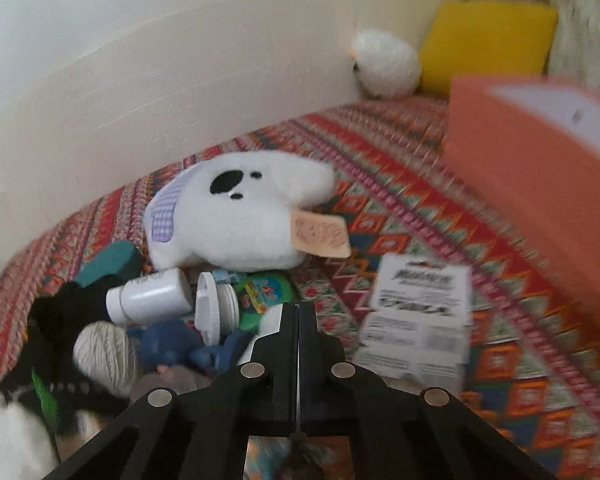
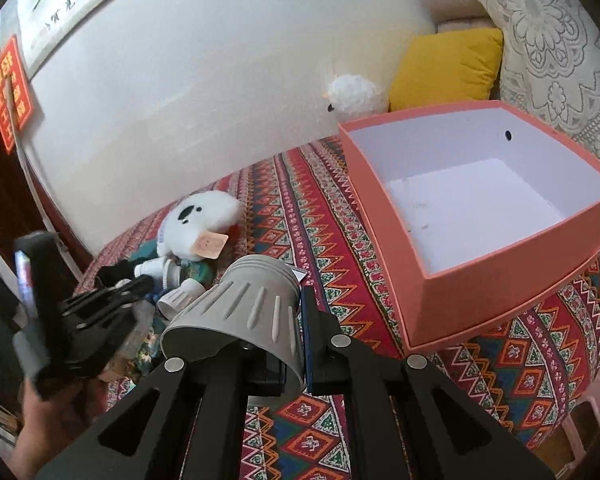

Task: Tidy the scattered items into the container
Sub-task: 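Carry the grey cup toward the pink box with the right tool while the left tool grasps the white cup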

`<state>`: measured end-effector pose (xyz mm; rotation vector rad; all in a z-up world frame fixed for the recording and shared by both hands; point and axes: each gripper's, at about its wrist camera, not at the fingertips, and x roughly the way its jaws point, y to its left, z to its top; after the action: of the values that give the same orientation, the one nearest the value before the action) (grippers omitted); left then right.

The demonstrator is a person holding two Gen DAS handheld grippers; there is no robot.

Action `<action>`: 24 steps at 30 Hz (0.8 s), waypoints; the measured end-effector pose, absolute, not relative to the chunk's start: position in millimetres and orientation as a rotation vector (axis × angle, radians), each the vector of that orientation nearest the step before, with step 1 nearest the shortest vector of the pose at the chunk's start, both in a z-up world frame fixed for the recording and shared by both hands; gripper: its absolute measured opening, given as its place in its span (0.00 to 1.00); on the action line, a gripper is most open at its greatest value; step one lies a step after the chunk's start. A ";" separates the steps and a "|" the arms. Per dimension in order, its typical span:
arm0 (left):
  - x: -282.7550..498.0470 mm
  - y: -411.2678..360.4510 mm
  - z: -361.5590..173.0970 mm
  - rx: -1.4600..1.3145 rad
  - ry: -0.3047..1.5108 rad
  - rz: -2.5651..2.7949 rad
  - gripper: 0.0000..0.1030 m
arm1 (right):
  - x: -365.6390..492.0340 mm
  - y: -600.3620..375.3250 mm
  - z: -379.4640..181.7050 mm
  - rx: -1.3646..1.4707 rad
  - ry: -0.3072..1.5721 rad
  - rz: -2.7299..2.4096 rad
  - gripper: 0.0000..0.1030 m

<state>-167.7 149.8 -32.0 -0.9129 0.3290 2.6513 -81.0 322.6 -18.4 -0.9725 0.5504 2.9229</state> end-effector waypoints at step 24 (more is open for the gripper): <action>-191.5 150.3 -100.8 -1.087 0.796 2.427 0.06 | -103.3 380.5 23.6 -0.762 0.571 2.895 0.06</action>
<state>-191.5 150.3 -100.8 -1.0871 0.7964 2.4267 -103.3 380.5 23.6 -0.7620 0.5708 2.8950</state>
